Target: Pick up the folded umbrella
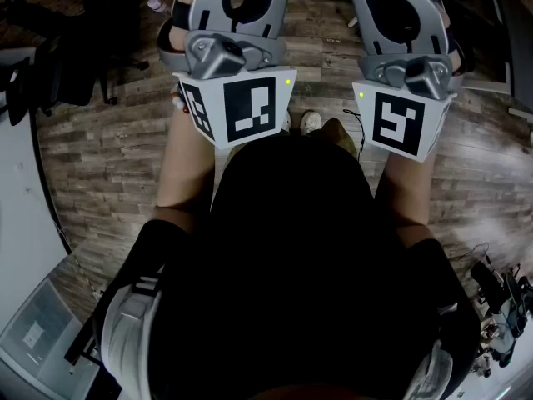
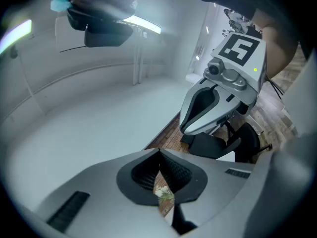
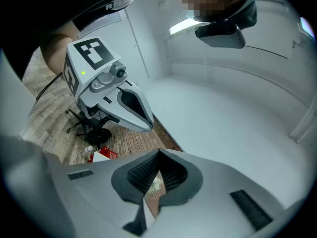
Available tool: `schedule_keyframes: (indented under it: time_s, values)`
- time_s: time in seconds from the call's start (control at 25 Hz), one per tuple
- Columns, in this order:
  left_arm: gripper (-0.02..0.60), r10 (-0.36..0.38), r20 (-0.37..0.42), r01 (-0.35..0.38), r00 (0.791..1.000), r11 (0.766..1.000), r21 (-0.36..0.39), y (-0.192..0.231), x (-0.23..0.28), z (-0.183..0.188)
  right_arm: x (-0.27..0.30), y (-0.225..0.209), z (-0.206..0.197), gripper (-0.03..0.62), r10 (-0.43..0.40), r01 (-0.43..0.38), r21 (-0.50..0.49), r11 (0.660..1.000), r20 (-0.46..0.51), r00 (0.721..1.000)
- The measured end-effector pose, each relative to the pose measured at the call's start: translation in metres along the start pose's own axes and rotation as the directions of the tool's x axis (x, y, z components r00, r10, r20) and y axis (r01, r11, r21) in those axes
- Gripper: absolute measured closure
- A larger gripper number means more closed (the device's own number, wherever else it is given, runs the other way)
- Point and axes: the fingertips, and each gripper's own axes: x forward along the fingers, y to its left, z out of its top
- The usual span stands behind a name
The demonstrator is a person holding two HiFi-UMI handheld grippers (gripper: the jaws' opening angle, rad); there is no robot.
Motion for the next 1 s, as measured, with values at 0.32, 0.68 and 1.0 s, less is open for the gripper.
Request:
schedule_keyframes:
  time_s: [0.32,0.68,1.0]
  values:
    - [0.569,0.001,0.006,-0.001,1.000,1.000,0.015,0.002,-0.006,0.000,0.002,0.004,0.003,0.566,0.005,-0.006,-0.022,1.000,-0.004,1.000]
    - [0.569,0.016,-0.019,-0.015,1.000,1.000,0.023,0.010,-0.011,-0.012,0.009,0.011,0.006,0.566,0.026,-0.026,-0.025,0.999,0.008,1.000]
    - [0.569,0.005,-0.031,-0.004,1.000,1.000,0.027,0.012,-0.014,-0.018,0.011,0.021,0.013,0.565,0.058,-0.059,0.011,0.998,0.039,0.998]
